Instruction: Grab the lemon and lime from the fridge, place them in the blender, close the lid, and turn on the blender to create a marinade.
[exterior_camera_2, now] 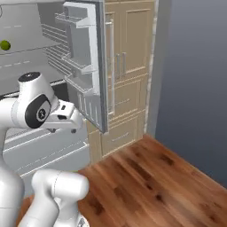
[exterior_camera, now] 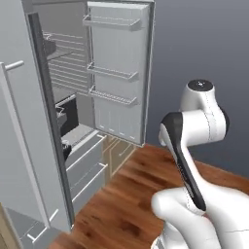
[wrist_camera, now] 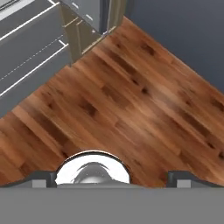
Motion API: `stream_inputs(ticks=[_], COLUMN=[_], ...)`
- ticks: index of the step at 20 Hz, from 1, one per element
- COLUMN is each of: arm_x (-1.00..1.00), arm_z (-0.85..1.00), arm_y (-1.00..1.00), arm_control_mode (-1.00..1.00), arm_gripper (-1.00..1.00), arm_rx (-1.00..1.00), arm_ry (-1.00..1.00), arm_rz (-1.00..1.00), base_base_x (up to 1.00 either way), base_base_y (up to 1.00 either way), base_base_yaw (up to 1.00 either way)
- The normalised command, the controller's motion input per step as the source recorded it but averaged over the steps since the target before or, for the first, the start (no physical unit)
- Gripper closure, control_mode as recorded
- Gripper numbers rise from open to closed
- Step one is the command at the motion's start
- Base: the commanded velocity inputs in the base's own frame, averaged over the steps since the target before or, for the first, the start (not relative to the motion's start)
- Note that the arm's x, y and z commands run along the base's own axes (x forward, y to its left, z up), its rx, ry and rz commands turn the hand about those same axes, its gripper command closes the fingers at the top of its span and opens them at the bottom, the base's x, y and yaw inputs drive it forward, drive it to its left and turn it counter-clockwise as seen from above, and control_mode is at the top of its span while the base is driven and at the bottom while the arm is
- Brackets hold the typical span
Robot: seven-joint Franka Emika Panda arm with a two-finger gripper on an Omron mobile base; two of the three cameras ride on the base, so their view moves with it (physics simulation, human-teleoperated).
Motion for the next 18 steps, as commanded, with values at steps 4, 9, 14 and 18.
stream_inputs(ticks=[4,9,14,18], arm_x=[0.00,0.00,0.00,0.00], arm_z=[0.00,0.00,0.00,0.00], arm_y=[0.00,0.00,0.00,0.00], arm_control_mode=[1.00,1.00,1.00,1.00], arm_gripper=[-1.00,-1.00,-1.00,-1.00], arm_rx=[0.00,0.00,0.00,0.00], arm_ry=[0.00,0.00,0.00,0.00], arm_rz=[0.00,0.00,0.00,0.00], base_base_x=[0.82,0.87,0.43,0.09], base_base_y=[0.02,-0.26,-0.42,-0.42], base_base_yaw=[0.68,0.57,0.54,0.49])
